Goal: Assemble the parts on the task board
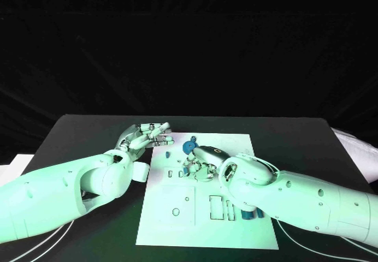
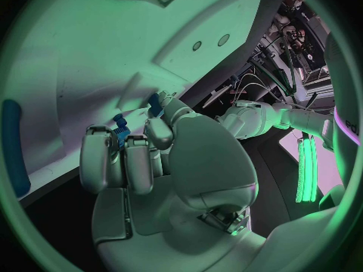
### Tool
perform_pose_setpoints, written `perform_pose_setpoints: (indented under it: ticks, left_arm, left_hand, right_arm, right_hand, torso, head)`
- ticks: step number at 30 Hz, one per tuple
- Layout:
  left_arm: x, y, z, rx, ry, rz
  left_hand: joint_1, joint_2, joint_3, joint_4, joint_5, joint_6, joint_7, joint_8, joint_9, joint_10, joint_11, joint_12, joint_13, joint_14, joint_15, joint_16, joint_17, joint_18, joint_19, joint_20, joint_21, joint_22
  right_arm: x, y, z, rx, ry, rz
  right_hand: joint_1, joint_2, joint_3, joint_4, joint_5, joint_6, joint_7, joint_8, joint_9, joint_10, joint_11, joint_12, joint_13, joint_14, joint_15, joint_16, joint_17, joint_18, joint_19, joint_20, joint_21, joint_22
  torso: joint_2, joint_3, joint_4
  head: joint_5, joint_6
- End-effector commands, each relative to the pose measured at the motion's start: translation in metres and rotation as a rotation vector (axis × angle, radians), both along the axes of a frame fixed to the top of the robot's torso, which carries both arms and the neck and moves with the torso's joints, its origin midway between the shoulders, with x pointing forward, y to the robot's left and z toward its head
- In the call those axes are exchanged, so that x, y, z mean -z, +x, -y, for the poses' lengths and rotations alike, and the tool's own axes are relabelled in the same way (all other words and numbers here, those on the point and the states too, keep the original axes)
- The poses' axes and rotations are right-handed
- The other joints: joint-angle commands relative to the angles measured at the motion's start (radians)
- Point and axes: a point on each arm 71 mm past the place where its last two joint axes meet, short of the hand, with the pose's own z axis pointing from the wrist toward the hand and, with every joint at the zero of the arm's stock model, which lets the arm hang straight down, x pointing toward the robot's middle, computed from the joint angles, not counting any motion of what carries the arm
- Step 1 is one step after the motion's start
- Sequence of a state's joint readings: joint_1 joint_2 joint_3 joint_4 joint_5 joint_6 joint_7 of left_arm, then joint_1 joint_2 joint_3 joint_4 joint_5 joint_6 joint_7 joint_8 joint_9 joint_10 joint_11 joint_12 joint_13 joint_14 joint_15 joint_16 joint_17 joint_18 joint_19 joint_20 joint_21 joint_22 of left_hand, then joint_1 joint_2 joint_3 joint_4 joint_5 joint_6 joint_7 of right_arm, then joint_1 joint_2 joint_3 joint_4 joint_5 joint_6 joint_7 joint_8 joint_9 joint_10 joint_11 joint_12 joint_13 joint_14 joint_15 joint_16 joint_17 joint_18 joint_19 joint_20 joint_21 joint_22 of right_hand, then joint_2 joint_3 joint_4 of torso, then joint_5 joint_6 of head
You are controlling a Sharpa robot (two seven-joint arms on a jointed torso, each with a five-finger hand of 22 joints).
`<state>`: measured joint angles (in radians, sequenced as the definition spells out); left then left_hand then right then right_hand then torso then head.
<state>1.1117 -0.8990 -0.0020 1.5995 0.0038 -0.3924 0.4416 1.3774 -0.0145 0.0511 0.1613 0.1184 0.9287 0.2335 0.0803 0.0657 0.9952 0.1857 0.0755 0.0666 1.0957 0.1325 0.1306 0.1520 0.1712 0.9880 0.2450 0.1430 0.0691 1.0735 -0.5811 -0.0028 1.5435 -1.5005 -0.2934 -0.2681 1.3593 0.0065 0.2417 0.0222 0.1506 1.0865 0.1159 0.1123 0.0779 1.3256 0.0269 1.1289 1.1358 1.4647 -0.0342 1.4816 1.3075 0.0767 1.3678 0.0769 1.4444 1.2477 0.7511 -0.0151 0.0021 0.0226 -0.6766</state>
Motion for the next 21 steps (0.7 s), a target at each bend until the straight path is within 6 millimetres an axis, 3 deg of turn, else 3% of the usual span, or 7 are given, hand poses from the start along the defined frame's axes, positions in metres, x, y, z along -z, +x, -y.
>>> perform_pose_setpoints:
  ticks: [1, 21]
  left_arm:
    - [-0.0018, -0.0003, 0.0019, 0.012, -0.014, 0.012]
    - [-0.0016, -0.0003, 0.0019, 0.013, -0.014, 0.010]
  left_hand:
    - [0.000, 0.010, -0.002, -0.006, -0.004, -0.002, 0.005, -0.006, -0.001, -0.004, 0.001, -0.005, -0.001, -0.002, 0.005, -0.005, 0.002, 0.011, 0.006, 0.000, -0.005, -0.002]
    - [0.000, 0.011, -0.002, -0.007, -0.004, -0.002, 0.005, -0.006, 0.000, -0.004, 0.001, -0.005, -0.001, -0.002, 0.005, -0.006, 0.002, 0.011, 0.006, 0.000, -0.006, -0.002]
  right_arm:
    - [0.0103, -0.0025, 0.0022, -0.011, -0.085, -0.034]
    - [0.0079, -0.0026, 0.0048, 0.004, -0.087, 0.006]
  right_hand:
    - [-0.012, -0.007, 0.005, -0.002, 0.005, 0.012, -0.002, 0.001, 0.000, -0.009, 0.002, -0.013, -0.010, 0.067, -0.006, -0.004, 0.064, -0.007, 0.000, -0.005, -0.004, -0.002]
    - [-0.048, -0.057, -0.010, 0.000, 0.046, 0.001, 0.004, -0.013, -0.005, -0.030, 0.007, -0.058, -0.046, 0.065, -0.002, -0.010, 0.056, -0.004, -0.009, -0.003, -0.013, -0.017]
  torso:
    - [0.000, 0.0001, 0.0000]
    - [0.001, 0.0001, -0.0004]
  head:
    - [0.000, -0.001]
    - [-0.001, -0.002]
